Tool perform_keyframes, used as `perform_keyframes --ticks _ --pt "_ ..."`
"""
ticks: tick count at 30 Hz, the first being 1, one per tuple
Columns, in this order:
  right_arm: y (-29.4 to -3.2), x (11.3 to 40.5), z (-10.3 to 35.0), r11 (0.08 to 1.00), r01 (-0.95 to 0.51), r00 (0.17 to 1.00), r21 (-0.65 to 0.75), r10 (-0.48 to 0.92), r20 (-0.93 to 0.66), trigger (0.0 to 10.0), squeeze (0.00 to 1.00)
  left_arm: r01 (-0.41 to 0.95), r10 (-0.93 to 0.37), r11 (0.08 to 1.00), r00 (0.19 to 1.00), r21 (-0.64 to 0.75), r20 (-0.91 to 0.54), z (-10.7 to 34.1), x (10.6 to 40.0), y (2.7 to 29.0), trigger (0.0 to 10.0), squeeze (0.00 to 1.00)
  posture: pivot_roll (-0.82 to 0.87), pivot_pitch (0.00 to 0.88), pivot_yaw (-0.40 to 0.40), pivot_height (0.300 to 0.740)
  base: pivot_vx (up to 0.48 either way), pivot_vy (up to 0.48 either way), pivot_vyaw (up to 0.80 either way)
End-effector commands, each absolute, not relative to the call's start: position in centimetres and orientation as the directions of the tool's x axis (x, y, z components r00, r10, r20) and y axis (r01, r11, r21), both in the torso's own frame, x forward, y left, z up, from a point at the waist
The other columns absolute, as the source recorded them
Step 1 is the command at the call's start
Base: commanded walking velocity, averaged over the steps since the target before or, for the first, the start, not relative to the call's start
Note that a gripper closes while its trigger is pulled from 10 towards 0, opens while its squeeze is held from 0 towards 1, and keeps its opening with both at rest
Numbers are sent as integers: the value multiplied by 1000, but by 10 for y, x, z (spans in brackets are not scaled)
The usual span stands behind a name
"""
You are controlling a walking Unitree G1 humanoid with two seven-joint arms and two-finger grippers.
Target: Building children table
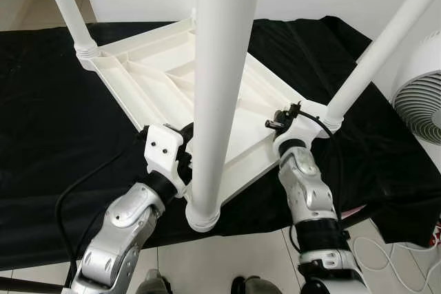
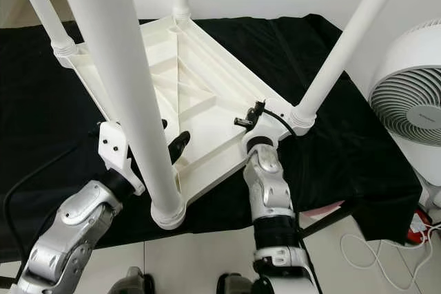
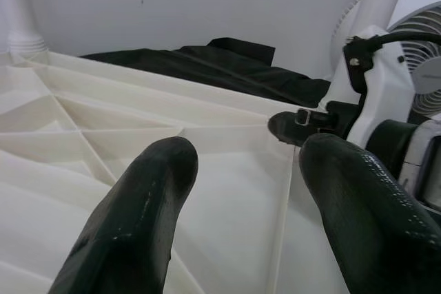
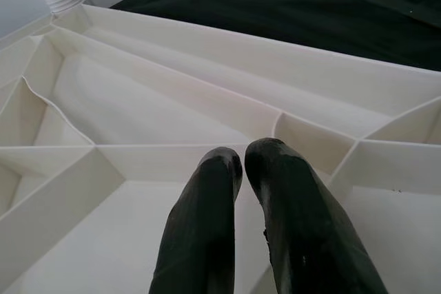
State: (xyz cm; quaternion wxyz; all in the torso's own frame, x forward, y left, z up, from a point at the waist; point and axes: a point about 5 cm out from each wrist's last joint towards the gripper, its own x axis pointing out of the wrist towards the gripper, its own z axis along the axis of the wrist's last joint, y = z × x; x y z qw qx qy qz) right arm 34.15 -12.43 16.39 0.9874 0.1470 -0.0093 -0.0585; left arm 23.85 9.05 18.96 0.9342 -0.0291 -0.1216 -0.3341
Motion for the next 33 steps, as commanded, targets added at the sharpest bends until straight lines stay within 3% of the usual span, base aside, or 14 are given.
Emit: perform_keyframes --ticks 1,13,19,24,26,29,33 --pt "-126 342 158 941 149 989 303 -143 -43 10000 0 730 -720 681 657 47 223 186 233 83 10000 0 -4 130 10 740 0 0 0" --pt "-121 345 172 925 195 980 327 -197 -28 10000 0 742 -729 669 639 54 245 194 233 83 10000 0 31 106 -1 740 0 0 0" --pt "-124 345 179 938 224 972 266 -233 4 10000 0 720 -704 693 663 43 255 198 238 86 10000 0 56 104 -9 740 0 0 0" --pt "-141 331 174 966 246 965 83 -252 68 10000 0 694 -673 719 684 32 280 203 239 90 10000 0 56 116 -25 740 0 0 0" --pt "-141 331 174 966 246 965 83 -252 68 10000 0 694 -673 719 684 32 280 203 239 90 10000 0 56 116 -25 740 0 0 0" --pt "-168 317 156 927 372 928 45 -372 -8 10000 0 697 -675 716 682 28 283 204 238 90 10000 0 50 123 -22 740 0 0 0" --pt "-172 316 155 914 401 916 59 -400 -30 10000 0 700 -676 714 680 24 283 204 238 90 10000 0 42 130 -18 740 0 0 0"
